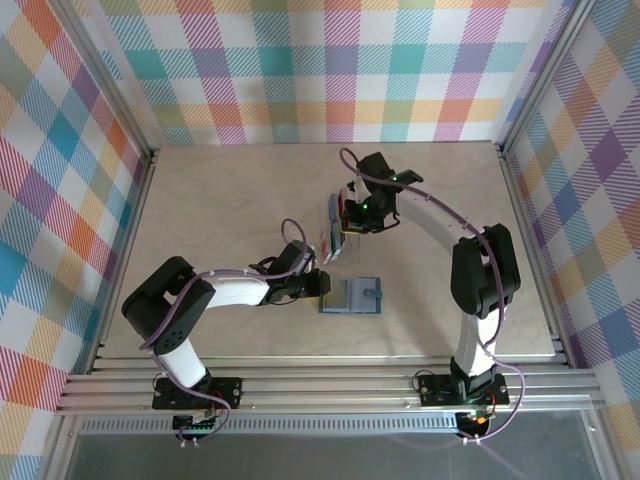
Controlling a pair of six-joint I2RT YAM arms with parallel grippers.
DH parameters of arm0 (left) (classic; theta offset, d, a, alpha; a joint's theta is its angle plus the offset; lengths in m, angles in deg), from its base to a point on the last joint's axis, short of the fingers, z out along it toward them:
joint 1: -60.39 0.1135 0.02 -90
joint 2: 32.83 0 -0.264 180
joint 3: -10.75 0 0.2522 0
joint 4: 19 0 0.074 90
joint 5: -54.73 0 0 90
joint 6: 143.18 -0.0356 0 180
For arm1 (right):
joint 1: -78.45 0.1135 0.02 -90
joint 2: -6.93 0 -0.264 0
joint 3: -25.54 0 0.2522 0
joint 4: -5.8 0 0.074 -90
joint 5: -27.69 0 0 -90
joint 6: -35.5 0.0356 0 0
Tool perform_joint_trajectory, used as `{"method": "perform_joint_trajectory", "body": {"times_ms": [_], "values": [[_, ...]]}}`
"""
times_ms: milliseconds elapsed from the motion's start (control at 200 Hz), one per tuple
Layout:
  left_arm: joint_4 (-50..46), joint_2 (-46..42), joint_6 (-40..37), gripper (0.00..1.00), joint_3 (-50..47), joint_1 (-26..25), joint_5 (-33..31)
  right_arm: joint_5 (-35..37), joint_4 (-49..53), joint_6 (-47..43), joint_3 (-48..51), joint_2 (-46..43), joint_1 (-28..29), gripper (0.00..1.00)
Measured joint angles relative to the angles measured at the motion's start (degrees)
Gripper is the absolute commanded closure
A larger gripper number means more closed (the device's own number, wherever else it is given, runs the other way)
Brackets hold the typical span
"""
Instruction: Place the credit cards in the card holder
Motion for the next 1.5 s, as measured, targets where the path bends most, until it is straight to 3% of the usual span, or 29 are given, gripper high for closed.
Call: {"method": "perform_joint_trajectory", "body": {"times_ms": [470, 705, 910, 1155, 1500], "values": [[0.63, 0.07, 0.00, 0.71, 0.00, -0.52, -0.07, 7.45, 1.66, 0.07, 0.48, -8.07, 0.00, 1.00], [0.66, 0.17, 0.00, 0.71, 0.00, -0.68, -0.11, 8.94, 0.85, 0.46, 8.55, -18.91, 0.00, 1.00], [0.66, 0.15, 0.00, 0.71, 0.00, -0.94, -0.87, 1.25, -2.91, 1.07, 21.64, -29.22, 0.00, 1.00], [0.72, 0.09, -0.02, 0.73, -0.13, -1.46, -1.86, -8.87, -8.68, 3.08, 37.18, -31.06, 0.00, 1.00], [1.70, -0.33, 0.00, 0.76, -0.81, -2.45, -2.67, -13.46, -14.47, 4.61, 44.72, -31.67, 0.00, 1.00]]}}
